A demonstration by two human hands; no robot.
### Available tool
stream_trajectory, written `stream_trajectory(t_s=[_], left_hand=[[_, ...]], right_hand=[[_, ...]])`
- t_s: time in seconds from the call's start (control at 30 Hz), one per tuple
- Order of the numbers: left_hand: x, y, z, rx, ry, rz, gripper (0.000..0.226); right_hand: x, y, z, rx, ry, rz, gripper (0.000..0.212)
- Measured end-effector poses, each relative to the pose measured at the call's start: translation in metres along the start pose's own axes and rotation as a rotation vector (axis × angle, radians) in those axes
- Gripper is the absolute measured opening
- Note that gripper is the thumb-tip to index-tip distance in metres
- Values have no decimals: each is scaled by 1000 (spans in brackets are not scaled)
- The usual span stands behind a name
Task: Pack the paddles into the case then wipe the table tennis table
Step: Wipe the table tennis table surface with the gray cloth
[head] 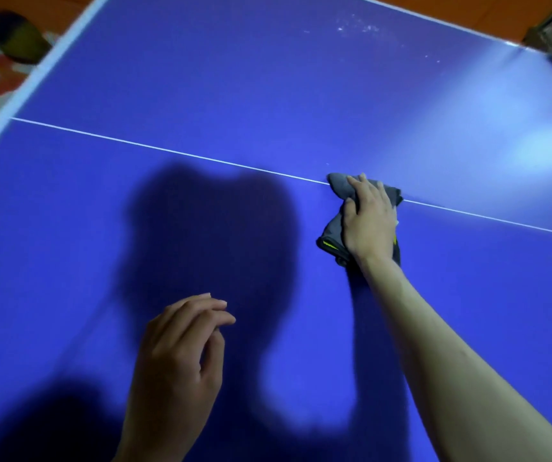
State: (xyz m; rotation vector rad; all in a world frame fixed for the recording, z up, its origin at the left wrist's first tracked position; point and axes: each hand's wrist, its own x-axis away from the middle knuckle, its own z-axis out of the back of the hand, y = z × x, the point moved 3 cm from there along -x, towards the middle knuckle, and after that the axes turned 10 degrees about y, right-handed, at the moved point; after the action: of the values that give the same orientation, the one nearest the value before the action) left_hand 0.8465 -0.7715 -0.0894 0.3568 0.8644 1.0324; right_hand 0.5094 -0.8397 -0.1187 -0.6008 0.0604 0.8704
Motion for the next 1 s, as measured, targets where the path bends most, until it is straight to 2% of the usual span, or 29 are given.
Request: stream_trajectory(t_s=[0.53, 0.7, 0.8, 0.9, 1.0], left_hand=[[-23, -183, 160, -40, 127, 122, 30], [-30, -229, 215, -52, 99, 205, 30], [-29, -246, 239, -67, 78, 230, 27], [-25, -254, 259, -101, 86, 226, 24], [-24, -250, 277, -88, 116, 242, 29]], right_hand=[[81, -321, -147, -96, -106, 249, 42], [109, -415, -190, -100, -156, 340, 45], [129, -454, -200, -196, -166, 439, 54], [147, -471, -198, -395, -208, 606, 56], [180, -474, -186, -478, -347, 770, 43]])
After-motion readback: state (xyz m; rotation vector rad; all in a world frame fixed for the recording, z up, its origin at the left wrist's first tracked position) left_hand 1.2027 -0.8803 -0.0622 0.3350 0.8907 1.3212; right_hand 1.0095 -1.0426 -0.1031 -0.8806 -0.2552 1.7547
